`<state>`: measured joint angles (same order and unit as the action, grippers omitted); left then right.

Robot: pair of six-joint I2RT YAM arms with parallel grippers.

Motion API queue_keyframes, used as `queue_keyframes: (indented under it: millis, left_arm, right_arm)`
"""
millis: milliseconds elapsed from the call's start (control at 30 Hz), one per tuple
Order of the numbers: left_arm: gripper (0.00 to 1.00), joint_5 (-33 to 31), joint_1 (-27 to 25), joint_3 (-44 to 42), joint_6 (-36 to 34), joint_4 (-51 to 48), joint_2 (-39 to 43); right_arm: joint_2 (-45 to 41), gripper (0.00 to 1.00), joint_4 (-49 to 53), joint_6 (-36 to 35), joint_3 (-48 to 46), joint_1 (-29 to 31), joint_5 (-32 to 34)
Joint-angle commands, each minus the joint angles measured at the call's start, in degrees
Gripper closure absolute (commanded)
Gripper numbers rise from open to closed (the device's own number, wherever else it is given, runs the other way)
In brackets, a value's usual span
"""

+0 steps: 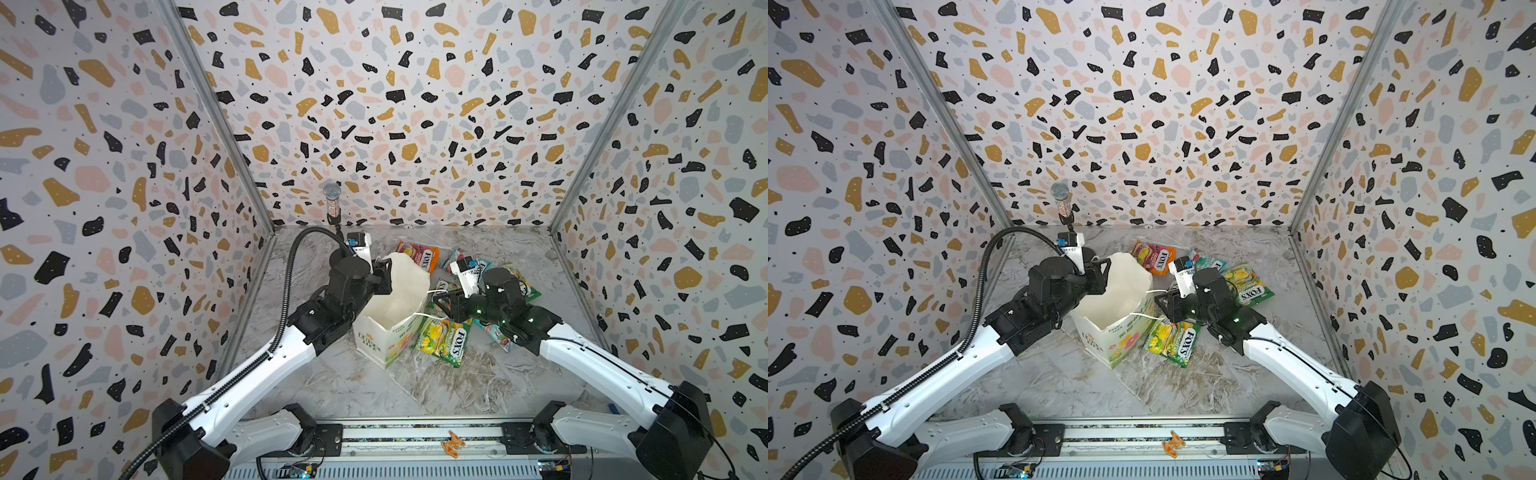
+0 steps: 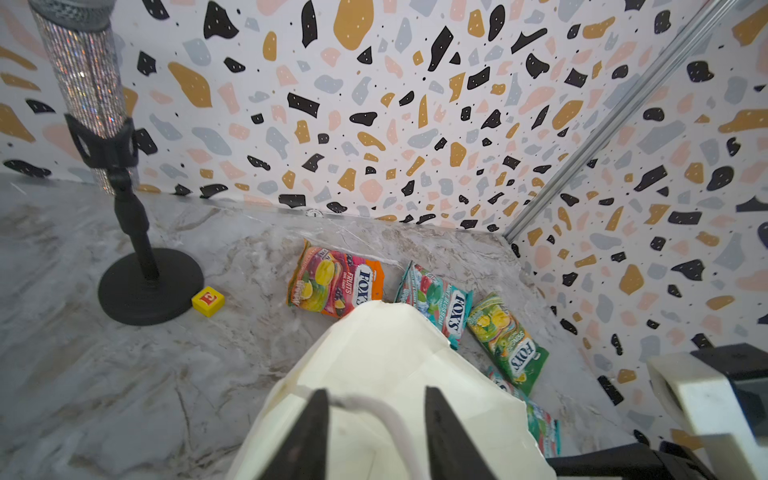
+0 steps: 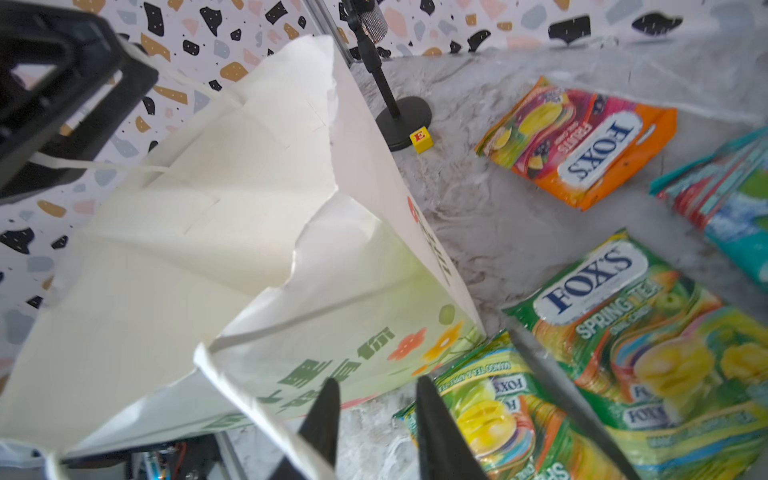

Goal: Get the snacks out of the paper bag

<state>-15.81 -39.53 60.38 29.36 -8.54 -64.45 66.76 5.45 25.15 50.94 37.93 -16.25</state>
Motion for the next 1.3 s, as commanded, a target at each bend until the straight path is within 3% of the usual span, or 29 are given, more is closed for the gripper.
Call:
queue_keyframes:
  millis: [0,200,367,633,800,1033,1267]
  left_arm:
    - [0.48,-0.97,0.34,1.91,-1.54,1.77,1.25]
    - [0.16,-1.77,0.42,3.30,-3.06,0.41,2.06]
    - [0.01,-3.63,0.42,4.28,-5.29,-0.97,3.39]
    - [0.00,-7.28,0.42,6.71,-10.93,-3.27,6.33]
    - [0.00,-12.15,0.37,5.61,-15.39,-0.91,9.55]
    - [0.00,-19.93,0.42,6.50,-20.00,-1.38,10.86]
    - [0.00,-21.22,0.42,5.36,-21.01,-1.12,11.38]
  right_arm:
    - [-1.49,0.54,-0.20,-0.60,2.75,0.03,0.35]
    - [-1.87,0.35,1.03,-0.97,4.39,-0.03,0.54]
    - [-2.78,0.20,0.72,-2.39,5.12,-0.02,0.76]
    - [-3.13,0.05,0.84,-6.77,8.21,0.22,-1.21]
    - [-3.91,0.03,-0.01,-9.45,9.59,0.26,0.25]
    - [-4.65,0.03,-5.44,-10.23,9.03,0.26,7.41]
    - [-1.12,0.03,-9.93,-10.63,8.75,0.28,4.61]
